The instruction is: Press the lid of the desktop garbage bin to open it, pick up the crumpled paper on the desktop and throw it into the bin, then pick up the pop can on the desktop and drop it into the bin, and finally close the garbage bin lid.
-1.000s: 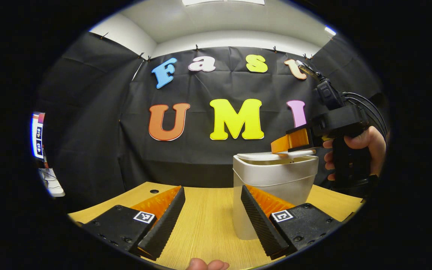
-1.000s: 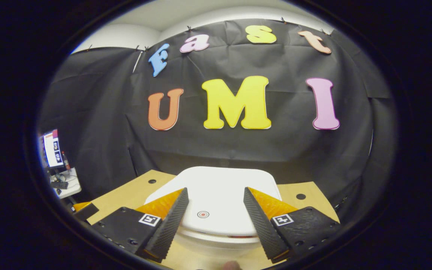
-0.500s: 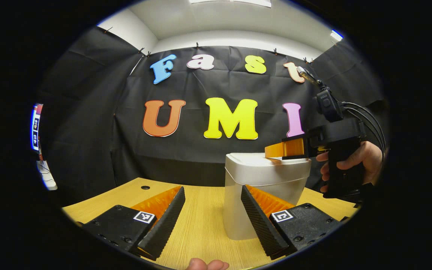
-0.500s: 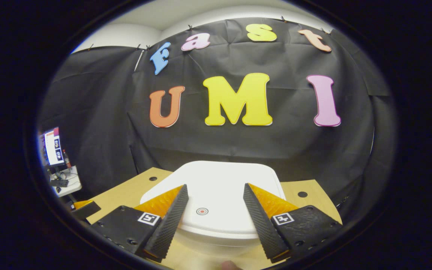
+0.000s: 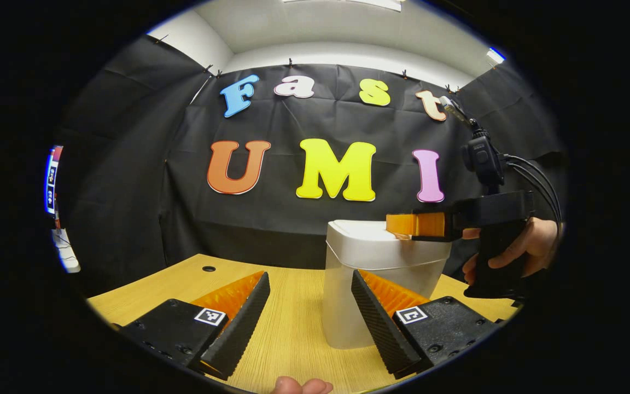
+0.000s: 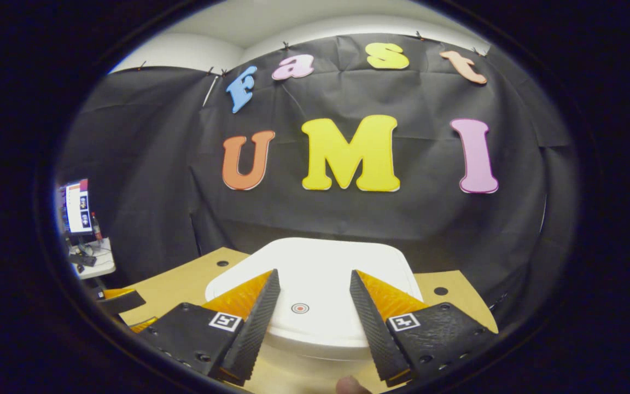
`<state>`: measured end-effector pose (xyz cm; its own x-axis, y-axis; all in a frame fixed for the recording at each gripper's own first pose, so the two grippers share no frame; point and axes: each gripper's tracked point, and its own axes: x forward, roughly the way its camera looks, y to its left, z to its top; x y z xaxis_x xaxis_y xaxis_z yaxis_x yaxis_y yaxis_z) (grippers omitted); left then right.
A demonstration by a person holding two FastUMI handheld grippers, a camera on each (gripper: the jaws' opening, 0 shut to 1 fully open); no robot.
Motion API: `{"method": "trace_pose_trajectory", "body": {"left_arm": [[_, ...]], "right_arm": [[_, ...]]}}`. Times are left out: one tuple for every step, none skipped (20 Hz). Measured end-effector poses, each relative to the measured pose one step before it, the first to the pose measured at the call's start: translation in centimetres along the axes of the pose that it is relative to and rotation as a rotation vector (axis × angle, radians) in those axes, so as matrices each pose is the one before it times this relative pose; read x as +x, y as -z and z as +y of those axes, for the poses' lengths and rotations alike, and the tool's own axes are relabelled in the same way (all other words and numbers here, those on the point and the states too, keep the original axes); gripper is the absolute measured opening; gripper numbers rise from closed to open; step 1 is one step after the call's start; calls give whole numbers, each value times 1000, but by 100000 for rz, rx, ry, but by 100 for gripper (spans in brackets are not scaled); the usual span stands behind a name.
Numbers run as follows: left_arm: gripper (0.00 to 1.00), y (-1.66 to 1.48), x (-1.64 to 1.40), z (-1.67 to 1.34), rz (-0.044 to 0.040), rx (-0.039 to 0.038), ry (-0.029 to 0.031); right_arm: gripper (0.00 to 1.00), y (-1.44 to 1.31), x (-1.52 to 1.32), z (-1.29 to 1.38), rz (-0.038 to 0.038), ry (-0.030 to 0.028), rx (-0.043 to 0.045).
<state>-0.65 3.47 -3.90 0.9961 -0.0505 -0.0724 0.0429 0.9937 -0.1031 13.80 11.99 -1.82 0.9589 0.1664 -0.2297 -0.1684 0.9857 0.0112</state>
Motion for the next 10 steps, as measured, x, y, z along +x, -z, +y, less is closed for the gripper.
{"method": "trace_pose_trajectory", "body": {"left_arm": [[97,-242,-65,177,-587,797,-977],[97,-208,-161,197,-630,900,-1045],[96,-195,-91,145,-544,930,-963],[96,-209,-37,99,-469,831,-830],[97,-257,-72,187,-573,658,-822],[97,-221,-12,58,-451,500,-491],[96,-215,-44,-85,-340,345,-246],[97,-12,13,-33,-313,169,-123],[96,-68,-6,-119,-4,-27,9],[96,-21,104,-119,229,-91,119]], "right_arm": [[81,-143,-248,-525,-1540,2655,580],[90,-423,205,-285,-2487,1765,2000],[98,53,-99,-10,-445,-48,1369],[99,114,-208,-134,-458,-120,-151],[99,-150,1,-123,-657,190,-91],[99,-119,-65,-217,-516,629,50],[96,-153,-155,-371,-598,1521,-253],[96,-196,-247,-162,-1018,526,-279],[95,-299,-347,226,-1892,-1581,-757],[95,-233,-378,385,-2007,-2899,-973]]}}
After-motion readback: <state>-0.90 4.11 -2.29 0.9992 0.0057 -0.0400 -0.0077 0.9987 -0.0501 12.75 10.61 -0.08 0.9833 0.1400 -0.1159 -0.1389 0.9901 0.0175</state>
